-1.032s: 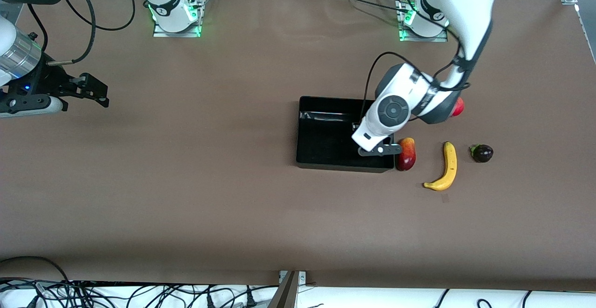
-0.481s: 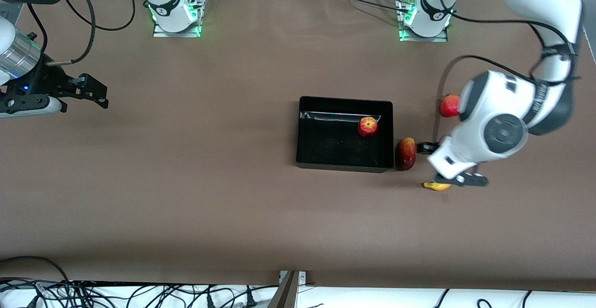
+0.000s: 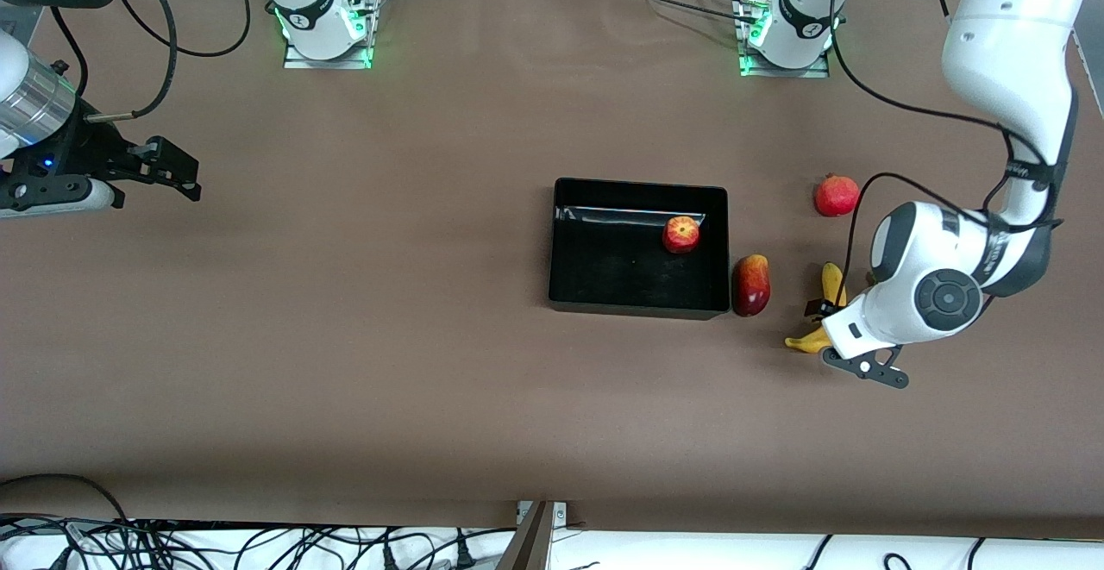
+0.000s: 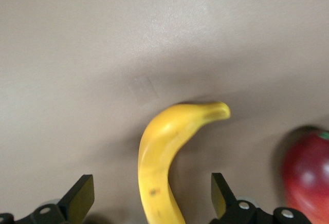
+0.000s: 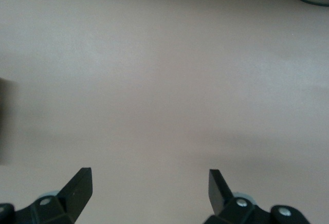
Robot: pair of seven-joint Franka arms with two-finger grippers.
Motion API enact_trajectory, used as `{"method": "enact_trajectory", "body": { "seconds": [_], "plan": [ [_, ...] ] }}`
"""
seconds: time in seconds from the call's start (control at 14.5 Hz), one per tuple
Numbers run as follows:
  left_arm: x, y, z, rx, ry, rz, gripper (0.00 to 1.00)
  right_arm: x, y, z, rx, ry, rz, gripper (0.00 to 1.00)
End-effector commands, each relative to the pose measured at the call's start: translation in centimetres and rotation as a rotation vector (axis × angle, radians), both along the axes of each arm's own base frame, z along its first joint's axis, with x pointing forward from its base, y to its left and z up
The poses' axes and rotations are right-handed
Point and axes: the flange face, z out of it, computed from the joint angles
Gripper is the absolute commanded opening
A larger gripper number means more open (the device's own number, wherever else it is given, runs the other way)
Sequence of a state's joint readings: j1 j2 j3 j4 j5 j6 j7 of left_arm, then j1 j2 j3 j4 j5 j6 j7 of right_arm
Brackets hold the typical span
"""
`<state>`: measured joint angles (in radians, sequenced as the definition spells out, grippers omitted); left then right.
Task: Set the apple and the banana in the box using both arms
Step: 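Move the left gripper to the yellow banana and grasp it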
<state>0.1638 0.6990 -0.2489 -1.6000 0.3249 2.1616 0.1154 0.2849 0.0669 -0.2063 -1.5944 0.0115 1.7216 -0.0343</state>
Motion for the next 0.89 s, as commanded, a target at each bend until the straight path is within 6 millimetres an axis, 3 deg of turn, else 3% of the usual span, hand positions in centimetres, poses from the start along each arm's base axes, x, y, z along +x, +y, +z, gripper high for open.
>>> {"method": "enact_trajectory", "body": {
  "seconds": [0.0,0.21,0.34,0.41,0.62,0.76,0.83],
  "plan": [
    [-1.4,0.7,-1.2,-0.005,-0.021,-0.045,0.94,0.2,-0.2,0.5,-0.001,-0.01,-0.008,1.0],
    [-1.8,1.8,-3.3,-0.013,0.008,-0.033,0.55,0.2,-0.2,0.4,-0.002,-0.009,-0.008,1.0],
    [-1.9,2.4,-3.6,-0.015,0.013,-0.022,0.15,0.2,-0.2,0.4,-0.002,-0.009,-0.007,1.0],
    [-1.7,2.3,-3.3,-0.014,0.009,-0.022,0.01,0.2,-0.2,0.4,-0.002,-0.009,-0.008,1.0],
    [-1.2,1.8,-1.8,-0.009,-0.008,-0.013,0.0,0.2,-0.2,0.5,-0.001,-0.01,-0.008,1.0],
    [-0.5,1.1,1.8,0.0,0.004,-0.004,0.0,0.2,-0.2,0.4,-0.002,-0.009,-0.008,1.0],
    [-0.1,-0.7,4.1,0.006,0.043,-0.009,0.0,0.2,-0.2,0.4,-0.002,-0.009,-0.008,1.0]
  ]
}}
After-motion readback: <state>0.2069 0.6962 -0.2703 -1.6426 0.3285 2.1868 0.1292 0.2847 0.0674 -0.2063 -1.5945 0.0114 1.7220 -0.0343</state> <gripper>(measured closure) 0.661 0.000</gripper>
